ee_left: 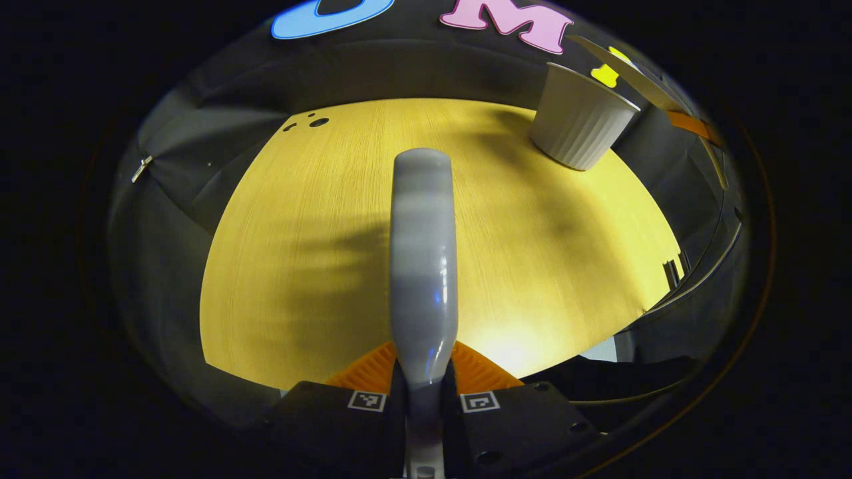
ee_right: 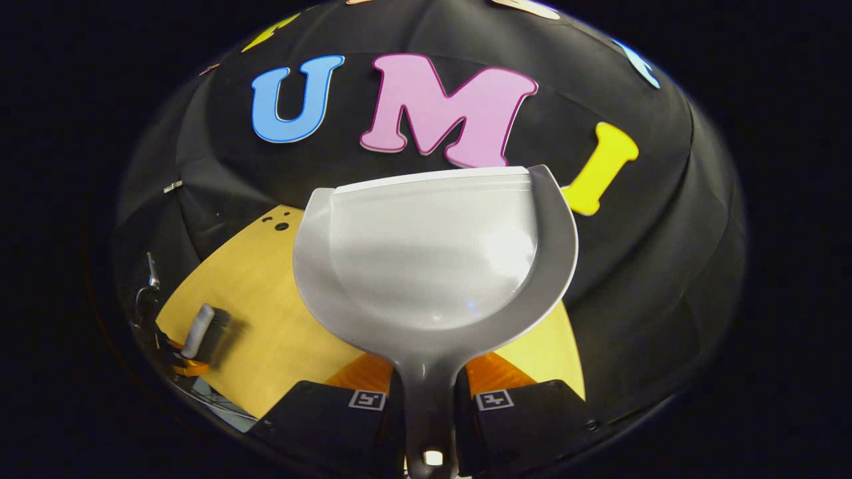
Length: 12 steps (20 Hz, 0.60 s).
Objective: Pick up the small broom and dustpan from the desktop, sweep the trash into the dustpan with the broom, and then empty the trash into the garbage bin.
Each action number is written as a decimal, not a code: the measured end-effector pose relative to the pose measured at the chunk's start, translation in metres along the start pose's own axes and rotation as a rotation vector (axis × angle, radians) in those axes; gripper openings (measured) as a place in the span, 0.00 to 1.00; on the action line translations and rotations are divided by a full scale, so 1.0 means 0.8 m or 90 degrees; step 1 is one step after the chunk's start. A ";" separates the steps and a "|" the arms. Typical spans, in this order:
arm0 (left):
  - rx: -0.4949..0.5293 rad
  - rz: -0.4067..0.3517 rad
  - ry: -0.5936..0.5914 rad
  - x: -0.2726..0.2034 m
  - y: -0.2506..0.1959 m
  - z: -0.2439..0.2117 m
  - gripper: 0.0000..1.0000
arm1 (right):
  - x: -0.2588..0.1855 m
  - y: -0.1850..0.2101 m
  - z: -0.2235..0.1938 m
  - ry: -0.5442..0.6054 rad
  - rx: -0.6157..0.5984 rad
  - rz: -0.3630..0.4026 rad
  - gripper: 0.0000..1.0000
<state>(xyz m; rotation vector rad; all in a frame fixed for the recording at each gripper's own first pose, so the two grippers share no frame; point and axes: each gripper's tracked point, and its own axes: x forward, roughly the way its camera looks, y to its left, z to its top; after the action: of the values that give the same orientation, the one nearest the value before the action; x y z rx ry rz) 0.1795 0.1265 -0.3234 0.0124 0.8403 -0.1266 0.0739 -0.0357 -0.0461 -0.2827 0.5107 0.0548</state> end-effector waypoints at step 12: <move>-0.006 -0.002 0.052 0.068 0.018 0.031 0.27 | 0.049 0.126 -0.210 0.257 0.101 0.075 0.34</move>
<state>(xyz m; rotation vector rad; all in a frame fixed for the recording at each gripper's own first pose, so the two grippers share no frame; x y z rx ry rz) 0.2354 0.1335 -0.3480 0.0078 0.9218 -0.1253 0.0160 0.0133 -0.2308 -0.1068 0.9286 0.0717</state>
